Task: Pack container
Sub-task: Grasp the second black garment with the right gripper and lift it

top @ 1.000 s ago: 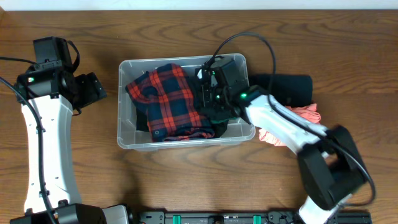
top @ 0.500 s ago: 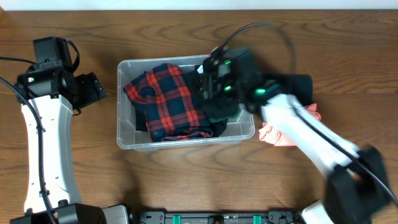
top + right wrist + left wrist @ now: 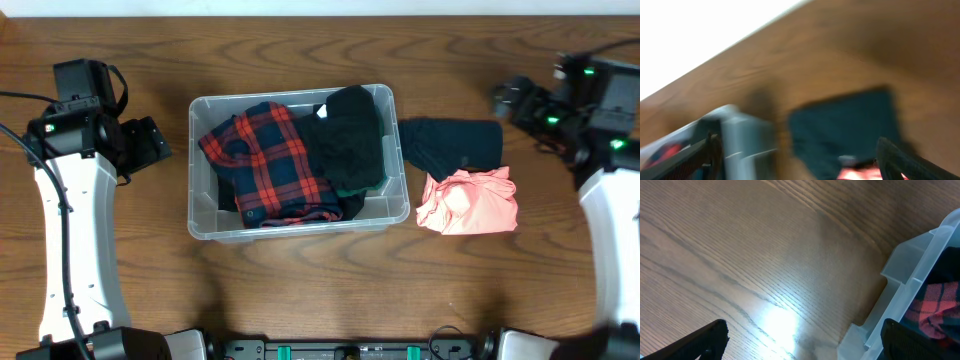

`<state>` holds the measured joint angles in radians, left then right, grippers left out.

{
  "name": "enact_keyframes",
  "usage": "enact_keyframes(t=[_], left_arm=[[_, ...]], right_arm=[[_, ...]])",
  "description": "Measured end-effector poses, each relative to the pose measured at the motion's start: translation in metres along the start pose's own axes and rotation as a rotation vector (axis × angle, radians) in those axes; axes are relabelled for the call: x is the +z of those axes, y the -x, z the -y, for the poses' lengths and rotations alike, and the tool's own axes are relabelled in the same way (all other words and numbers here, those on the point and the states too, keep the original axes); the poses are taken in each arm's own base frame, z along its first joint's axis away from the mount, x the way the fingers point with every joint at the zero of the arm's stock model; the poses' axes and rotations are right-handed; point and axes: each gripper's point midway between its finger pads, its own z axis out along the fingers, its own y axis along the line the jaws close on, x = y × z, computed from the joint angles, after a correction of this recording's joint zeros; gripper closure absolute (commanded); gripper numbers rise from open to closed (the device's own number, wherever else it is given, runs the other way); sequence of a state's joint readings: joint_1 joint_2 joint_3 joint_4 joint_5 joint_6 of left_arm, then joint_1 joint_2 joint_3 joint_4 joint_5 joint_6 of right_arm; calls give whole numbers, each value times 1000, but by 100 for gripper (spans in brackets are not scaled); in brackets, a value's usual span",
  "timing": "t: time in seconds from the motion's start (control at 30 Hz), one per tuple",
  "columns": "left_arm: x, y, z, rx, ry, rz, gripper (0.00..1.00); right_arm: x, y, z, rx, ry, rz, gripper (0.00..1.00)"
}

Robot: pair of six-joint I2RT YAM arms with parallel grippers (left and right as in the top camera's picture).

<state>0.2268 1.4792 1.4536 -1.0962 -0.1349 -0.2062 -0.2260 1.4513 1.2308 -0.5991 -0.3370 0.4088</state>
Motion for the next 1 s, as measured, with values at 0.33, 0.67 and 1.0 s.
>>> enact_keyframes(t=[0.33, 0.67, 1.0], left_arm=[[0, 0, 0, 0, 0, 0, 2], [0, 0, 0, 0, 0, 0, 2], [0, 0, 0, 0, 0, 0, 2]], right_arm=[[92, -44, 107, 131, -85, -256, 4], [138, -75, 110, 122, 59, -359, 28], [144, -87, 92, 97, 118, -399, 99]])
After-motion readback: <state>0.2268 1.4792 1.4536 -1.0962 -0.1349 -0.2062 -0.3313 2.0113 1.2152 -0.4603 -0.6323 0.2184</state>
